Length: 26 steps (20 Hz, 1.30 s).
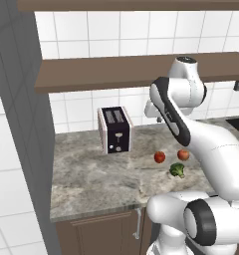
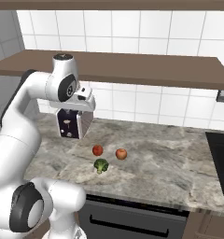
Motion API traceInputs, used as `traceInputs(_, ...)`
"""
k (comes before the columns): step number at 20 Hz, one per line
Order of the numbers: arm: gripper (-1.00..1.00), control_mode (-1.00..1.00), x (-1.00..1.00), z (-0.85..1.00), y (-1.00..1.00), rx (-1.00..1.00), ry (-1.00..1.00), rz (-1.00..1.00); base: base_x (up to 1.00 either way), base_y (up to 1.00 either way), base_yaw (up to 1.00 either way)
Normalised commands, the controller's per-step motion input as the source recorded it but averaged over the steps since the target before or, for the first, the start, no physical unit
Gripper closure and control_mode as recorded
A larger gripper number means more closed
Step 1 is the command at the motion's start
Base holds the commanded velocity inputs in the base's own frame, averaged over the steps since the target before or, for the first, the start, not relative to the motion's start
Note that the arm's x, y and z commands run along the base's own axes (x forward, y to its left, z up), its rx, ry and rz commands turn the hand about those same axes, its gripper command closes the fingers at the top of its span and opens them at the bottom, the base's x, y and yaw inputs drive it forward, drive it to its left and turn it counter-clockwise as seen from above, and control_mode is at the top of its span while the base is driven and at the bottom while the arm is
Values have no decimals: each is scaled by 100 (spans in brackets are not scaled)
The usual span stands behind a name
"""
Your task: Pick the broccoli, apple, apple from the counter and place them in the cabinet.
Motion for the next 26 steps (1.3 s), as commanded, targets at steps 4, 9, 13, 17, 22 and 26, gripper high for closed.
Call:
traceInputs(4,-100,-100,-16,-9,-4,0,0,0,0,0,0)
traceInputs(9,-100,-100,-28,-31,-17,0,0,0,0,0,0)
traceInputs(13,-100,-100,-21,-34,-29,0,0,0,0,0,0)
traceInputs(17,-100,-100,-19,-38,-34,0,0,0,0,0,0)
traceInputs(22,-100,-100,-7,-48,-33,0,1,0,0,0,0)
traceInputs(26,-100,-100,0,-58,-26,0,2,0,0,0,0)
